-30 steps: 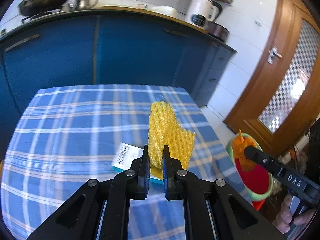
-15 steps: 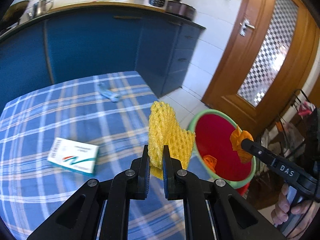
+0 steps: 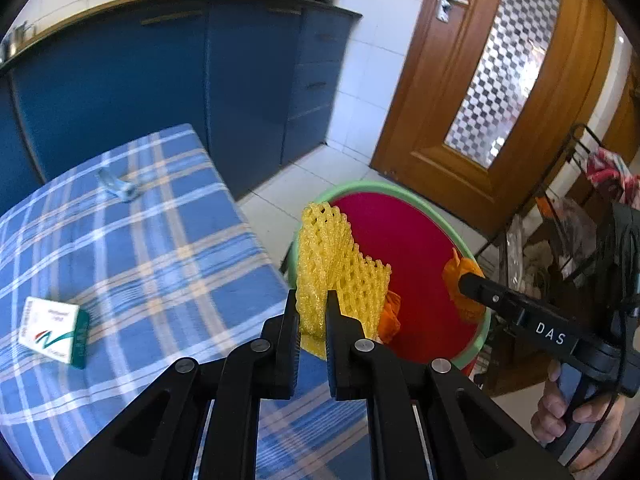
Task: Collect trash
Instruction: 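Carry the yellow foam net and orange mesh bag over the red bucket, then open both tools to drop the foam net and mesh bag into the bucket, then move both open tools back over the table toward the white box and blue clip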
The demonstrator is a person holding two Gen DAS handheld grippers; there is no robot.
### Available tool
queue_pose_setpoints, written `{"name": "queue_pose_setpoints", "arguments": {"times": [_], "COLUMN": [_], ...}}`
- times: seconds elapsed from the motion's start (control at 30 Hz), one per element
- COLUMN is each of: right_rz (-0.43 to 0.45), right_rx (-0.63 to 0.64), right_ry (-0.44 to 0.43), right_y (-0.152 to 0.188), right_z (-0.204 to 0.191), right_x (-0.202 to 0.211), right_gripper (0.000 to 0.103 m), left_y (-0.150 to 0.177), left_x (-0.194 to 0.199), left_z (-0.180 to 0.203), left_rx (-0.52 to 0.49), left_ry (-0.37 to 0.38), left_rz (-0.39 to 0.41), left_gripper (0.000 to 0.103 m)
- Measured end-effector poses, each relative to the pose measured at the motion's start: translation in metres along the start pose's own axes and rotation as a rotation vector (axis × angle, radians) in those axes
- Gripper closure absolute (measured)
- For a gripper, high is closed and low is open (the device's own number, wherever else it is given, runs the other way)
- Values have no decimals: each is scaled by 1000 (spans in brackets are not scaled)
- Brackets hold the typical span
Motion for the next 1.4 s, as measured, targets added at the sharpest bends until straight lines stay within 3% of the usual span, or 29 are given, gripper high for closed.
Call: {"name": "queue_pose_setpoints", "arguments": {"times": [0.33,0.4,0.47,0.5,0.87,1.4], "right_rz": [42,45,47,48,36,6], "right_rx": [-36,-43,-48,-50,-24,92], "right_ry": [9,13,15,16,-5,-89], "right_y": [1,1,0,0,4,15], "right_z": [22,25,27,29,19,-44], "right_x": [14,16,16,17,19,16], "right_gripper": [67,67,67,67,67,67], "left_y": [-1,-1,0,1,3,16], "left_x": [-28,-31,-32,-32,-15,23], "left_z": [32,35,36,36,16,-92], "left_rx": [-29,-30,-31,-31,7,206], "left_ry": [34,27,13,12,-14,-160], "left_rz": [-32,-40,-46,-44,-35,-16], "left_gripper": [89,78,50,48,48,48]}}
Point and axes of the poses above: each gripper's, at about its wrist camera, not at the fingertips, and x roughly against the way its jaws point, z to its right, y to its underside, the point moved 5 cm from there along -x, roughly the way its jaws point, and after that the axes turned 6 degrees about z, right-handed, at the moved point
